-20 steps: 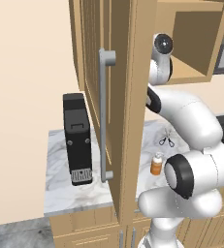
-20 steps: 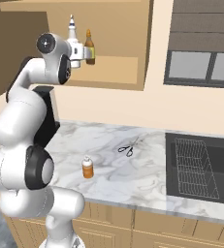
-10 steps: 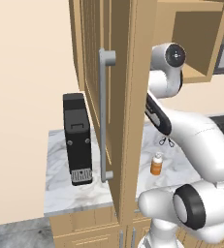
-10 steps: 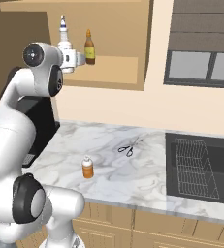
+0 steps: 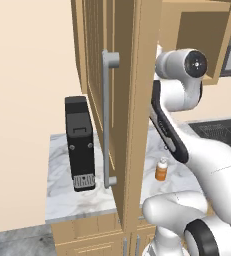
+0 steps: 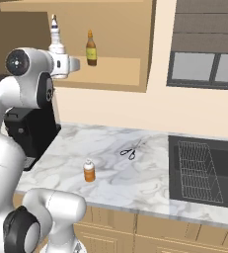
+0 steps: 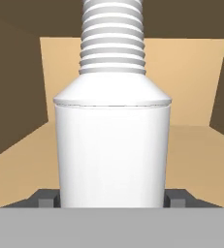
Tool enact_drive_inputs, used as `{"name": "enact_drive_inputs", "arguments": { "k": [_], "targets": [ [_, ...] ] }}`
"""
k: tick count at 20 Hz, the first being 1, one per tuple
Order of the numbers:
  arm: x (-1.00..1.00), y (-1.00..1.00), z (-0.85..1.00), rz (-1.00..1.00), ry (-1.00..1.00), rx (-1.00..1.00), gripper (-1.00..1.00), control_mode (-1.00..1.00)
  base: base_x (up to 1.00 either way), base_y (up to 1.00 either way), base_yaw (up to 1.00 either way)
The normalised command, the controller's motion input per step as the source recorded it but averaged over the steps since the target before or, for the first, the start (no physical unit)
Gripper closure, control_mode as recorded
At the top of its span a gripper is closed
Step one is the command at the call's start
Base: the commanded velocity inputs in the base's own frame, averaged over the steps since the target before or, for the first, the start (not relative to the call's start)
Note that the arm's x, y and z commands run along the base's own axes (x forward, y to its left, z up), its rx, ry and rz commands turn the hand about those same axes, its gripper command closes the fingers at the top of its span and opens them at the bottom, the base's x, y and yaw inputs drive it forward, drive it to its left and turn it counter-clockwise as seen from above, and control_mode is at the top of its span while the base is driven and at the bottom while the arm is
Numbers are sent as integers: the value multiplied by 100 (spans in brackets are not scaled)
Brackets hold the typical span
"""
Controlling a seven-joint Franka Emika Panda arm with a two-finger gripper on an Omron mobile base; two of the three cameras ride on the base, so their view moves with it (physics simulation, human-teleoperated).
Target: Pick the spray and soap dispenser from the cabinet and place them on the counter.
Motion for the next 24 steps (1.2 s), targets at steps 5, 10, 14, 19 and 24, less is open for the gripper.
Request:
{"name": "enact_drive_inputs", "arguments": {
  "k": [5,10,14,19,24],
  "targets": [
    [-82,0,15,0,0,0,100,-100,0,0,0],
    [-74,-2,0,-1,-5,0,100,-100,0,0,0],
    [-48,-2,-11,0,-10,0,100,-100,0,0,0],
    [-37,-6,-20,-1,-8,1,100,-100,0,0,0],
    [-43,-24,-23,-2,-9,2,100,-100,0,0,0]
  ]
}}
